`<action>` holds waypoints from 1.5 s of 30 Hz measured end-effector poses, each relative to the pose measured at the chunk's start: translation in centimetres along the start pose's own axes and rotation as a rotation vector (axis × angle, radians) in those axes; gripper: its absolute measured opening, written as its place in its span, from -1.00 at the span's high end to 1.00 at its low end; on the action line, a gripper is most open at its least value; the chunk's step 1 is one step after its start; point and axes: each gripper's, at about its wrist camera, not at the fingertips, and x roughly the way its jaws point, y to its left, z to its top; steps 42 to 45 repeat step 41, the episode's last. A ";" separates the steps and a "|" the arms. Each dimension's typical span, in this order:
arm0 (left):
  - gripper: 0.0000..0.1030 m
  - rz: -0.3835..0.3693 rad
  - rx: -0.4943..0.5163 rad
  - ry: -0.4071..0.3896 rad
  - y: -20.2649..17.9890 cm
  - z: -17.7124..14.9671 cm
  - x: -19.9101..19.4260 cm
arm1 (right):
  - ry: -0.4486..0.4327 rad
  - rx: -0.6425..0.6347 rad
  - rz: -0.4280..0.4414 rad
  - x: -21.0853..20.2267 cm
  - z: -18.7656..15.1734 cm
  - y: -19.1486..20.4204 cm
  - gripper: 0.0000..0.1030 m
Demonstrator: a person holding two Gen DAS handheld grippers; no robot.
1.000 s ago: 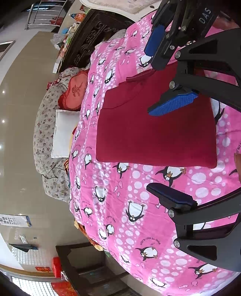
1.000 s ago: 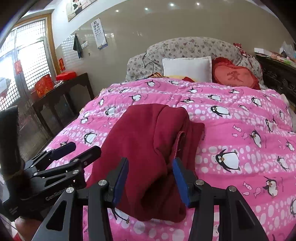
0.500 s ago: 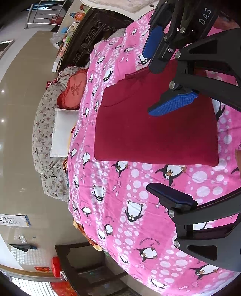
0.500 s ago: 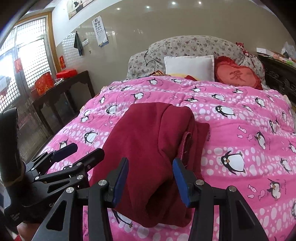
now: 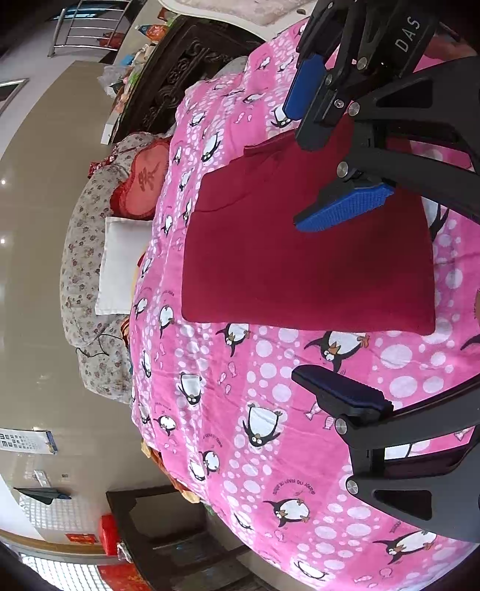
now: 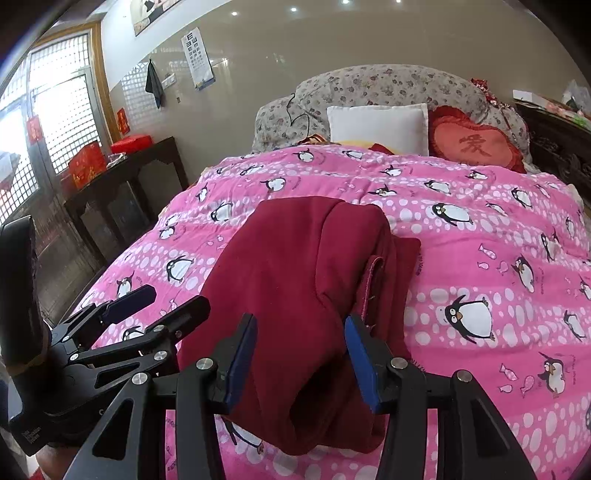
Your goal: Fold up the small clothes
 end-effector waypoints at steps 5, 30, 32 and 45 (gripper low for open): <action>-0.45 0.001 0.004 -0.001 -0.4 -0.1 0.0 | 0.000 0.005 -0.002 0.0 0.0 0.0 0.08; -0.45 0.003 0.000 -0.001 -0.3 0.0 0.3 | 0.014 0.012 -0.007 0.5 0.0 -0.4 0.07; -0.45 0.002 -0.003 0.003 -0.2 0.0 0.4 | 0.017 0.011 -0.006 0.6 -0.1 -0.4 0.07; -0.45 -0.006 -0.026 0.000 1.0 0.1 0.4 | 0.006 0.011 -0.010 0.4 0.3 -0.5 0.07</action>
